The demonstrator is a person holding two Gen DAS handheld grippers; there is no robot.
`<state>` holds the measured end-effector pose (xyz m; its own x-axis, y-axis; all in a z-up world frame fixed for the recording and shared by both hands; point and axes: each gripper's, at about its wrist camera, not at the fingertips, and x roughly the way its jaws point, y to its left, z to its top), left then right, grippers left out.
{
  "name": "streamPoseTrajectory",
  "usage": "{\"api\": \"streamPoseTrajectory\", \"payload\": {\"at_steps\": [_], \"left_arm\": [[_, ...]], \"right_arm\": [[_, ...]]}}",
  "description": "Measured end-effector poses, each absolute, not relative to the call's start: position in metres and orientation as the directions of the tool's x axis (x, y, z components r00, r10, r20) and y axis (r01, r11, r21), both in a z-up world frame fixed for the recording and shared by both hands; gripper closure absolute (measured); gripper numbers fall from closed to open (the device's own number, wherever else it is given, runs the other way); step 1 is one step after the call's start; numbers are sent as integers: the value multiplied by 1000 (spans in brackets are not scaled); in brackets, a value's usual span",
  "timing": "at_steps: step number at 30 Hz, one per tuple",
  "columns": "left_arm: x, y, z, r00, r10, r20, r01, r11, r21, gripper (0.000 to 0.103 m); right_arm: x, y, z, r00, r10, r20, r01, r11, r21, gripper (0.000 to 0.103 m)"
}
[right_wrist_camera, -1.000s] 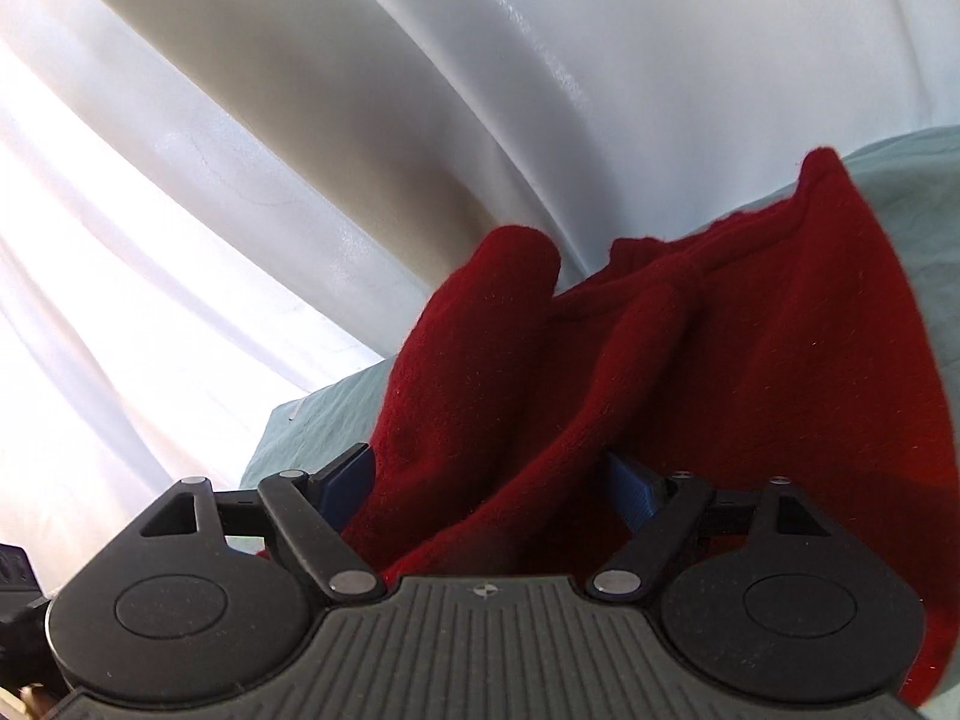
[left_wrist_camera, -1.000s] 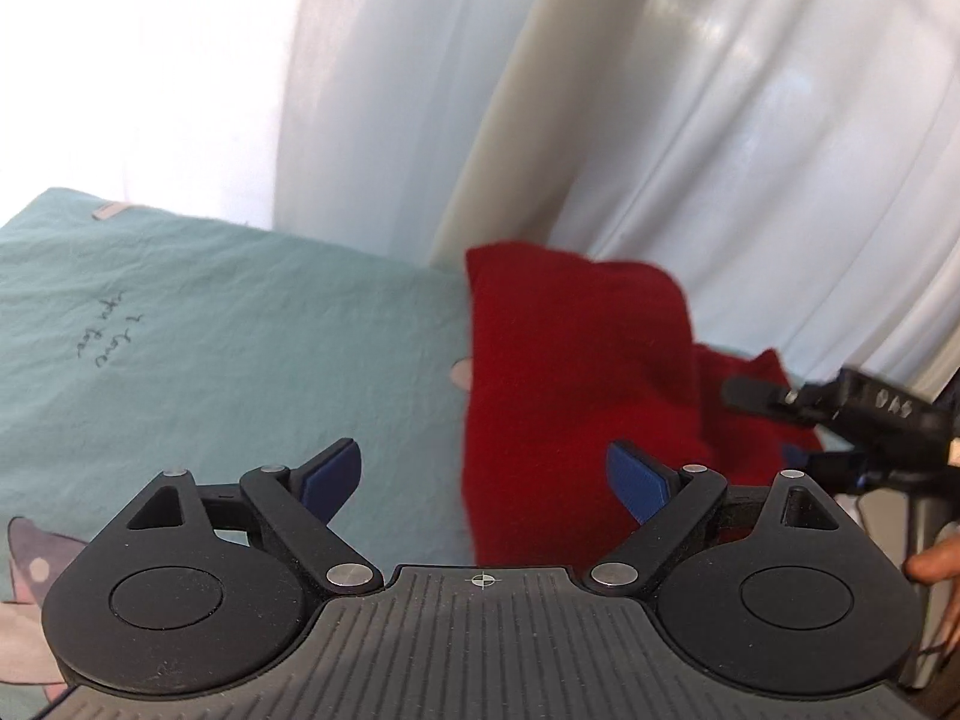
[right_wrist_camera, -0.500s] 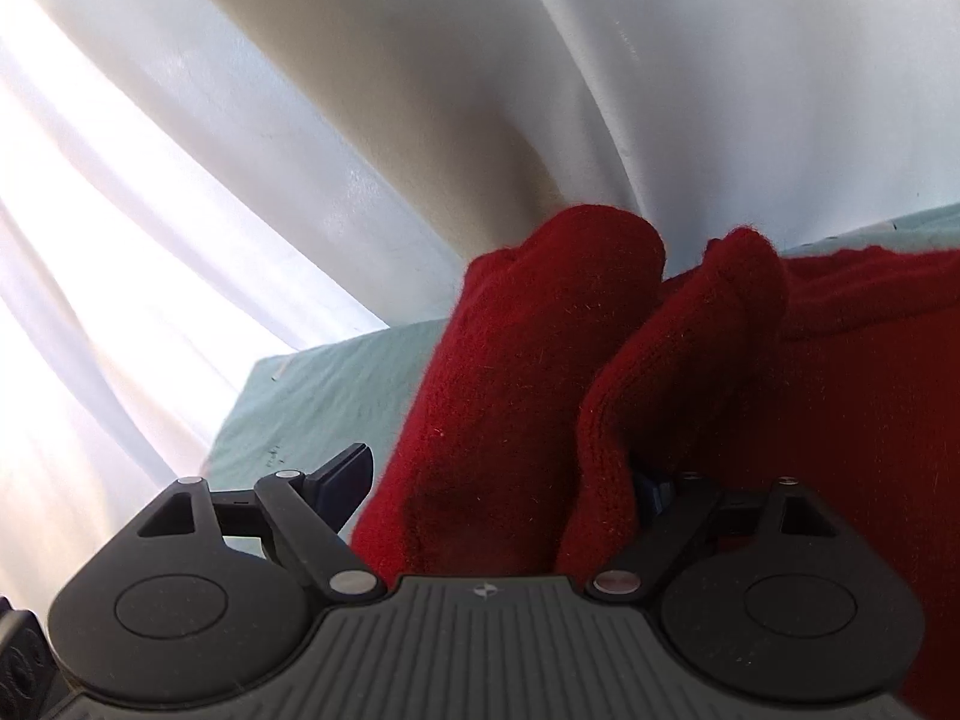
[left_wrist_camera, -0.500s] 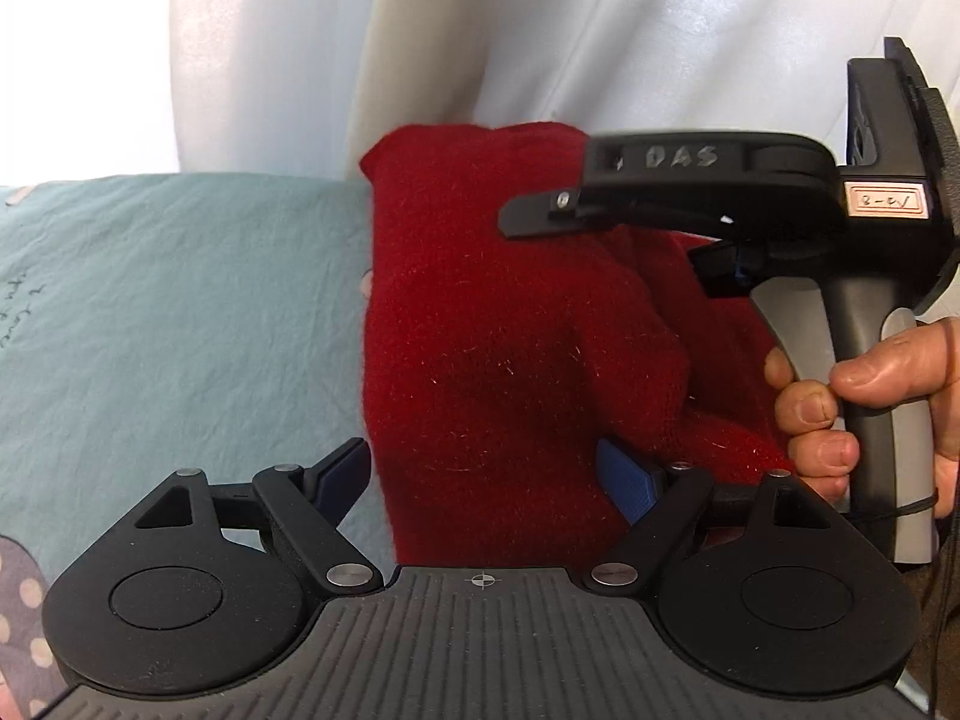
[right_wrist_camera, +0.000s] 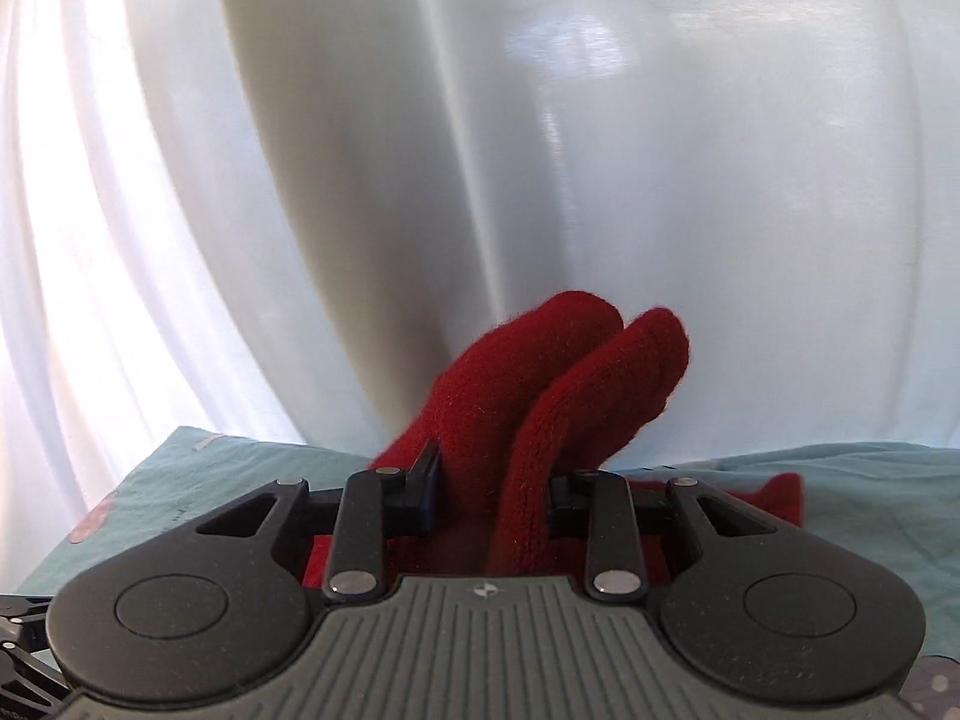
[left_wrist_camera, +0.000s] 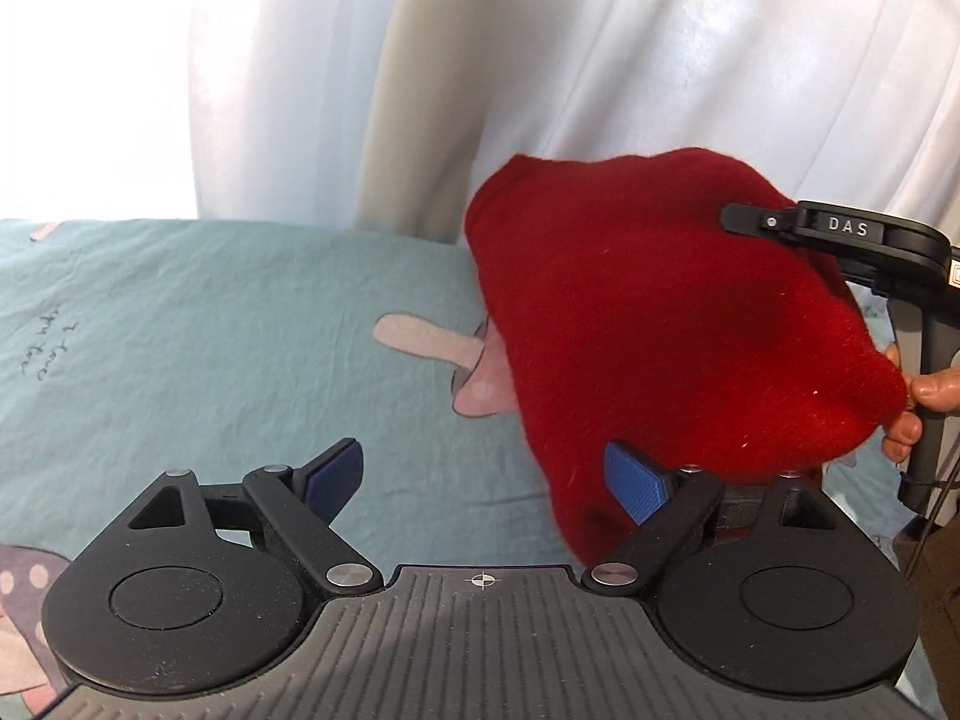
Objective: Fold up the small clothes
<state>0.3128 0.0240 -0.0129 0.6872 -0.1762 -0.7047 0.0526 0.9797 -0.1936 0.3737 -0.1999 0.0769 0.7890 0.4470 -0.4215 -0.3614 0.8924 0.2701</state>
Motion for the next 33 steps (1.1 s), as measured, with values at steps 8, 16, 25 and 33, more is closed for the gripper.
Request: {"api": "streamPoseTrajectory", "payload": {"at_steps": [8, 16, 25, 33], "left_arm": [[336, 1, -37, 615, -157, -772, 89, 987, -130, 11], [356, -8, -7, 660, -99, -745, 61, 995, -78, 11], [372, -37, -3, 667, -96, -739, 112, 993, -28, 9], [380, -53, -12, 656, -94, -748, 142, 990, 0, 6]], "right_arm": [[373, -249, 27, 778, 217, -590, -139, 975, 175, 34], [330, -209, 81, 871, 265, -414, -279, 960, 28, 57], [333, -193, 35, 826, 211, -523, -300, 950, -90, 73], [344, -201, 5, 839, 157, -521, -252, 961, -117, 73]]}}
